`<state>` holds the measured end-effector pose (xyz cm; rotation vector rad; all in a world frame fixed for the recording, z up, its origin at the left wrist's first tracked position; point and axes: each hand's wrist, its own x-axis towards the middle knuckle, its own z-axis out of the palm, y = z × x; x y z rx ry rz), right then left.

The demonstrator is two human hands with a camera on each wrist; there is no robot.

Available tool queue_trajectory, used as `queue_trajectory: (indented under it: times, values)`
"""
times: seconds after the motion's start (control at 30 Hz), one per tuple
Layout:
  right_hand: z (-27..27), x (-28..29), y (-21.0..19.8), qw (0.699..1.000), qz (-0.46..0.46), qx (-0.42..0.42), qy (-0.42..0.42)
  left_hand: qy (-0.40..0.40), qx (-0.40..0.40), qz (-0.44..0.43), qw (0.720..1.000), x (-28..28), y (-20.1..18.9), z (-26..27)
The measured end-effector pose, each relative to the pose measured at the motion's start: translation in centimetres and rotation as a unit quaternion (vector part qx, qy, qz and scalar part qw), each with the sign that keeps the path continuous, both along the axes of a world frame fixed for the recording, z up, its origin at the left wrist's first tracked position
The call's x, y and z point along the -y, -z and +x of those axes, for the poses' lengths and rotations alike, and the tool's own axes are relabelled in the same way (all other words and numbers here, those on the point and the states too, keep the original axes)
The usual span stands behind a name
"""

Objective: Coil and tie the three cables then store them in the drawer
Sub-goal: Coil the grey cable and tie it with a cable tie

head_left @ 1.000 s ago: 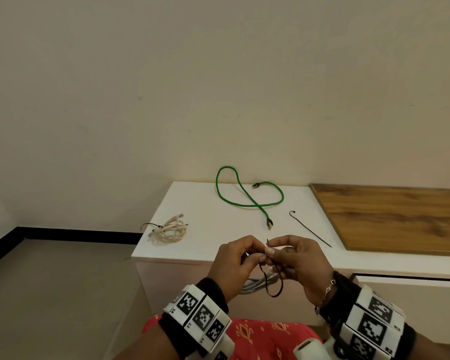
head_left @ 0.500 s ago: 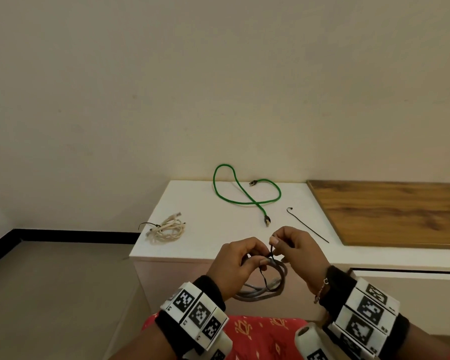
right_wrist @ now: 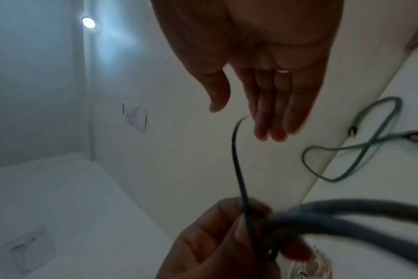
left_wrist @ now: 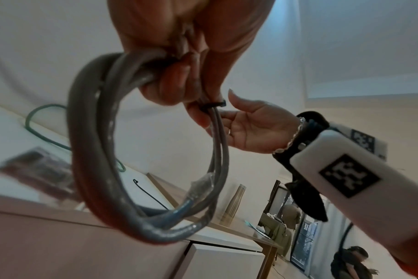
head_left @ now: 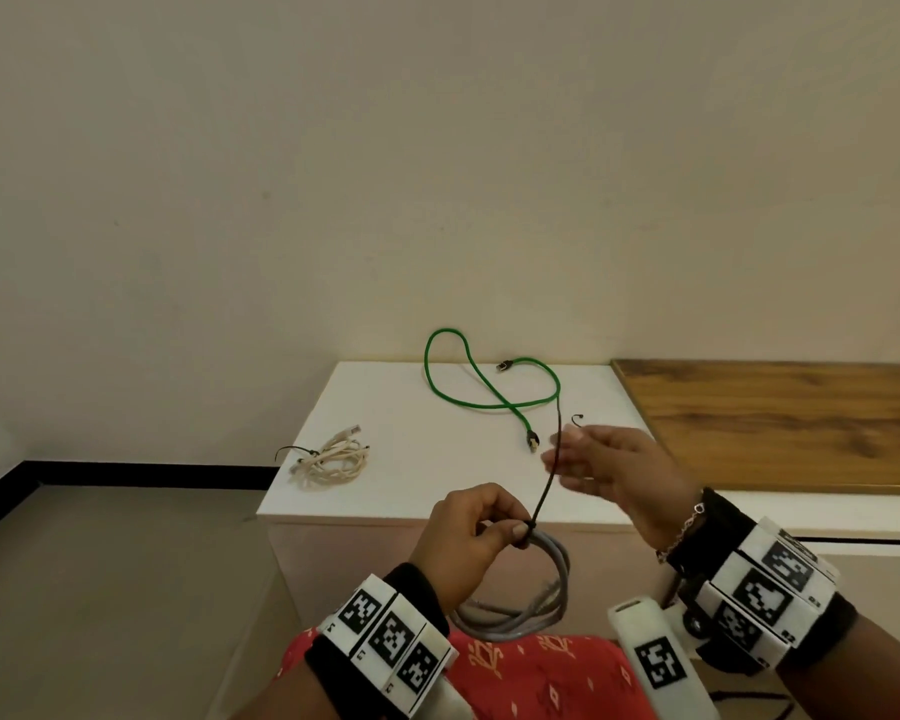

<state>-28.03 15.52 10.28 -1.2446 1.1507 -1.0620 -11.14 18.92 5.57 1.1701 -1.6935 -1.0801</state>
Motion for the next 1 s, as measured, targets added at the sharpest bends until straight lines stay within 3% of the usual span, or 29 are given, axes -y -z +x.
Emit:
queue_trajectory:
  times: [0.1,0.17,0.3,0.5,0.67,0.83,1.0]
  values:
    - [0.8,-0.8,0.7,0.993,0.025,-0.052,-0.106,-0.023,-0.014,0.012,1.0,0.1,-0.2,0.0]
    - [1.3,-1.0,1.2,0.988,-0.011,-0.095,-0.12,-0.03,-0.025,0.02,0.999,0.1,-0.3,0.1]
    - [1.7,-0.8,1.9,0.987,-0.049,-0.144,-0.059,0.003,-0.042,0.025,0.999,-0.4,-0.5,0.2]
    - [1.1,-0.2,2.5,0.99,-0.045,-0.131,-0.017,0.041,-0.043,0.039,0.997,-0.7,0.1,0.3]
    - [1.9,-0.4,2.4,0.979,-0.106,-0.171,0.025,0.016,0.021,0.029,0.999,-0.6,-0.1,0.1]
    - [3.5,-2.1,1.4,0.941,-0.218,-0.259,0.022,-0.059,0.057,0.002,0.997,0.1,-0.4,-0.5]
    - [4.7,-2.8,1.6,0.87,-0.324,-0.37,0.019,-0.122,0.094,-0.049,0.987,0.7,-0.5,-0.5]
